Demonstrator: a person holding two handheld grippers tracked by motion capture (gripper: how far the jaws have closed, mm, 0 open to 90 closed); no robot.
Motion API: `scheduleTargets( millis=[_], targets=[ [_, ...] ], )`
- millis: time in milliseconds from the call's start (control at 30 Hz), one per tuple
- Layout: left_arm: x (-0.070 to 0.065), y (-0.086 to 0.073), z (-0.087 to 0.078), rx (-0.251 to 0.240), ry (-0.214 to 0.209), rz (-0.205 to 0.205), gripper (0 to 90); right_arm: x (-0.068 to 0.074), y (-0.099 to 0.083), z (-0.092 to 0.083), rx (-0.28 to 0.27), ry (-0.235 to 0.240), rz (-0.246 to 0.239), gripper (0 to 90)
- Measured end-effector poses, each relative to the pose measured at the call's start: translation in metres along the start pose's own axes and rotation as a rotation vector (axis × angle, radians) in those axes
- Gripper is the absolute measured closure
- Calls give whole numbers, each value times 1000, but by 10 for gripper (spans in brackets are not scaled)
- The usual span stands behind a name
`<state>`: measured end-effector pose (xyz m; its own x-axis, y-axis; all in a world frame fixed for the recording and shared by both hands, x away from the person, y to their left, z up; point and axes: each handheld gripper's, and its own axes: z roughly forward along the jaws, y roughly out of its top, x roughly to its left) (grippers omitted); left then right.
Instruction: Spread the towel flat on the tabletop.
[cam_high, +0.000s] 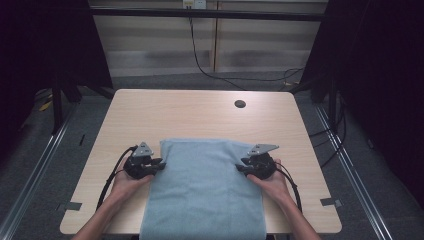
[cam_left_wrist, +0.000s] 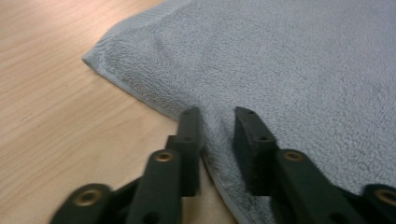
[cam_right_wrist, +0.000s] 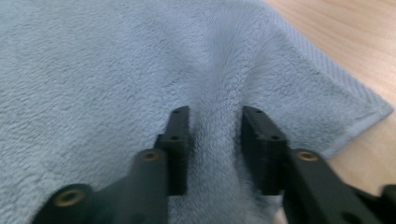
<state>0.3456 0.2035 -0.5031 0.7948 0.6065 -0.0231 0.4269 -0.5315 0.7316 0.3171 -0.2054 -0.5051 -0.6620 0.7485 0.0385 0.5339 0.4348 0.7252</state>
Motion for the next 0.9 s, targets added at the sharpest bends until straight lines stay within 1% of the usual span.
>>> scheduleTargets(
  millis=[33, 67, 100, 133, 167, 233, 267, 300, 333, 400, 433, 467, 500, 533, 567, 600, 633, 700, 733, 800, 833, 867, 900],
  targets=[
    [-3, -1, -1, 0, -10, 1, 806, 2, -2, -2, -2, 8, 7, 734],
    [-5, -2, -3, 7, -12, -2, 822, 4, -4, -4, 0, 17, 13, 755],
    [-9, -5, -6, 2, -29, -22, 835, 5, -5, -6, 2, 23, 6, 773],
    [-11, -7, -9, 9, -39, -22, 842, 8, -7, -8, 4, 35, 4, 792],
    [-16, -11, -13, 11, -42, -16, 841, 11, -8, -10, 6, 40, 9, 791],
    [-21, -17, -20, 14, -75, -43, 839, 19, -14, -16, 4, 64, 2, 791],
    [-25, -21, -25, 12, -88, -53, 833, 22, -16, -18, 9, 66, 6, 791],
    [-29, -25, -29, 14, -94, -48, 823, 26, -19, -21, 10, 87, 21, 787],
    [-32, -29, -34, 22, -98, -46, 810, 30, -22, -25, 13, 97, 21, 782],
    [-37, -34, -41, 33, -103, -43, 755, 39, -27, -32, 25, 113, 13, 753],
    [-39, -34, -44, 36, -89, -36, 710, 43, -29, -35, 28, 121, 12, 707],
    [-40, -34, -48, 27, -67, -24, 653, 45, -30, -37, 36, 129, 14, 655],
    [-38, -33, -52, -1, -62, -29, 628, 45, -29, -40, 36, 134, 20, 583],
    [-35, -32, -54, -28, -55, -41, 599, 42, -29, -42, 13, 145, 43, 544],
    [-32, -31, -55, -42, -58, -67, 575, 36, -27, -45, -17, 160, 68, 547],
    [-27, -29, -55, -46, -56, -75, 562, 30, -24, -47, -31, 139, 80, 547],
    [-23, -28, -54, -55, -47, -90, 552, 24, -21, -48, -36, 107, 74, 547],
    [-14, -25, -50, -60, -47, -109, 538, 11, -15, -46, -29, 61, 66, 537],
    [-11, -23, -48, -65, -36, -110, 532, 5, -14, -43, -19, 41, 68, 523],
    [-4, -16, -42, -56, -27, -100, 522, -5, -11, -36, 0, 8, 63, 489],
    [1, -12, -39, -62, -23, -106, 511, -10, -10, -32, -3, 0, 63, 485],
    [6, -7, -36, -71, -37, -129, 500, -14, -11, -29, -7, 7, 80, 464],
    [9, -2, -32, -66, -38, -128, 486, -17, -10, -25, 14, -1, 83, 428]
  ],
)
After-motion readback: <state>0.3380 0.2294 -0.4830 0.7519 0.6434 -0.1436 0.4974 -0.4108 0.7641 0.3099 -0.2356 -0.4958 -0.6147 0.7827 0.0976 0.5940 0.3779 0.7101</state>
